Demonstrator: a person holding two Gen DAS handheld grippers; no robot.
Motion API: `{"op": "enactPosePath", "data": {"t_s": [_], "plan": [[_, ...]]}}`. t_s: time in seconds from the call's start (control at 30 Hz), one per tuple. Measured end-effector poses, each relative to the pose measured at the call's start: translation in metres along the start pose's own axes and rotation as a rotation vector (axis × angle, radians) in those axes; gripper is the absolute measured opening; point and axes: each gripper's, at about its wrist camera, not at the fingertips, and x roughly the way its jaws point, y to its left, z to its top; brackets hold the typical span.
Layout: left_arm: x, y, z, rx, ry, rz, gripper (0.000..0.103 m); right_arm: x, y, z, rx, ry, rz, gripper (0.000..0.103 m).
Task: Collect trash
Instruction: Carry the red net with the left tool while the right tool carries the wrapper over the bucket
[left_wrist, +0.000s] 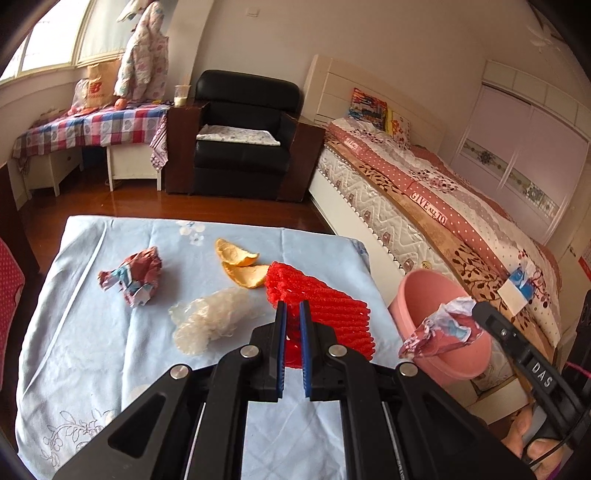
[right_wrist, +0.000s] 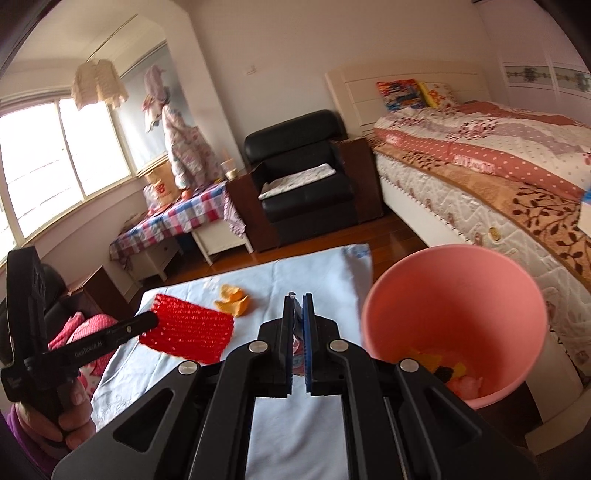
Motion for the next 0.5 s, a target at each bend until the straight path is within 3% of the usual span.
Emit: {"op": "enactPosePath", "data": {"t_s": [0.2, 0.5], "plan": [[0.014, -0.038, 0.003, 0.079, 0.004, -0.022, 0.006, -0.014, -0.030, 0.009, 0.034, -0.050, -0.079, 0.005], [0.036, -0.103, 0.007, 0.187, 0.002, -0.080, 0.006, -0.013, -0.083, 0.006, 0.101, -0.050, -0.184, 0.005]]}}
